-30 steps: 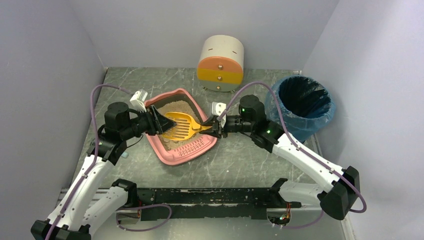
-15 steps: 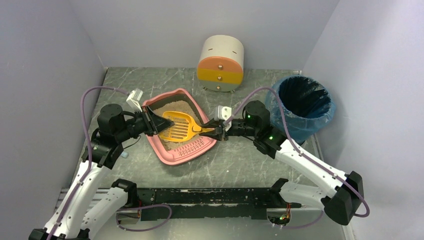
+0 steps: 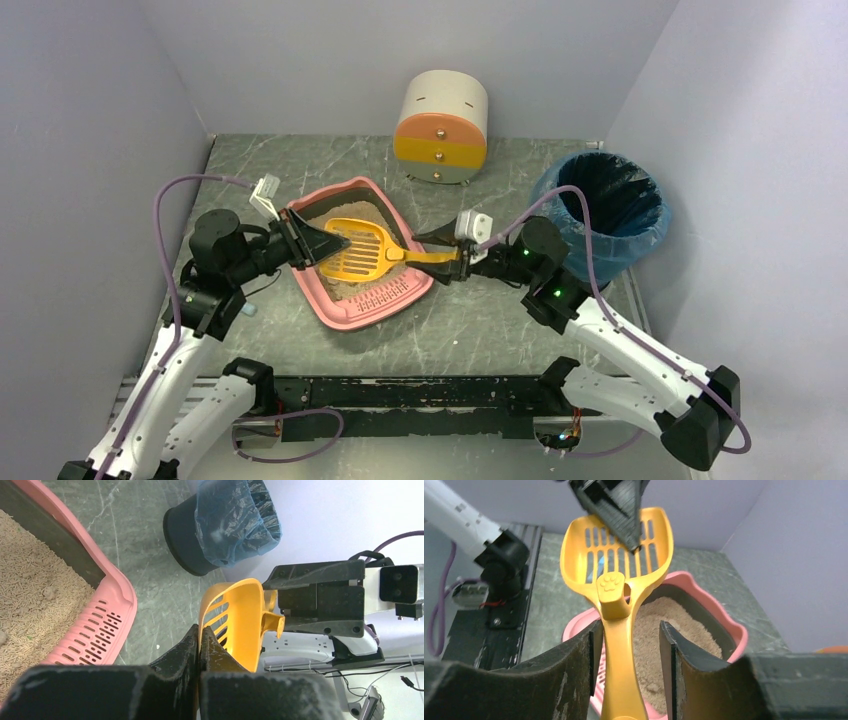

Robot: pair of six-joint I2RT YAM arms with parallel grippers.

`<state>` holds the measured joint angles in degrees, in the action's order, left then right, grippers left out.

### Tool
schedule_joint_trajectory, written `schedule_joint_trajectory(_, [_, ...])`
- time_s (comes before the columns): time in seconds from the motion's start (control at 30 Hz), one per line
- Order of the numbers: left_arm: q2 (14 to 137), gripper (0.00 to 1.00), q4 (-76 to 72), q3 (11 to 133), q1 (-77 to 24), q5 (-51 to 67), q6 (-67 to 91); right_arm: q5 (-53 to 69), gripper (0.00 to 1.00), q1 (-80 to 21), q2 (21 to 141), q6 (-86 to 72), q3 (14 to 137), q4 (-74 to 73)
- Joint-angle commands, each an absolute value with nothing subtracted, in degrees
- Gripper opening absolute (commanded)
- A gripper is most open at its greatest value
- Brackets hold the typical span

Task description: Clean the litter box

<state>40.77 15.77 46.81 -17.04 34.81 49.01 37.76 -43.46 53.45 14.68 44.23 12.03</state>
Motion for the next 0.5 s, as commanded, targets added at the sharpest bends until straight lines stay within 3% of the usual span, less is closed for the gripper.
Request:
schedule_joint_trajectory(0.0, [40.4,0.05,13.6,49.0,-17.1,35.6,51.5,24.1,0.47,-43.4,55.4,7.0,46.2,21.1])
schedule_joint_trajectory(0.13, [40.5,0.05,14.6,49.7,-17.1,28.9,51.5,27.5,0.49,-43.3,61.8,0.6,51.4,27.0])
schedule_joint_trajectory(0.33, [41.0,0.05,14.5,50.1,-17.1,27.7,52.4,37.0,0.62,-43.3,63.7,11.5,51.4,22.3])
schedule_joint_trajectory(0.47, [40.9,0.05,13.9,49.0,-17.1,30.0,53.2,42.3,0.64,-43.3,68.1,21.8,57.6,6.5])
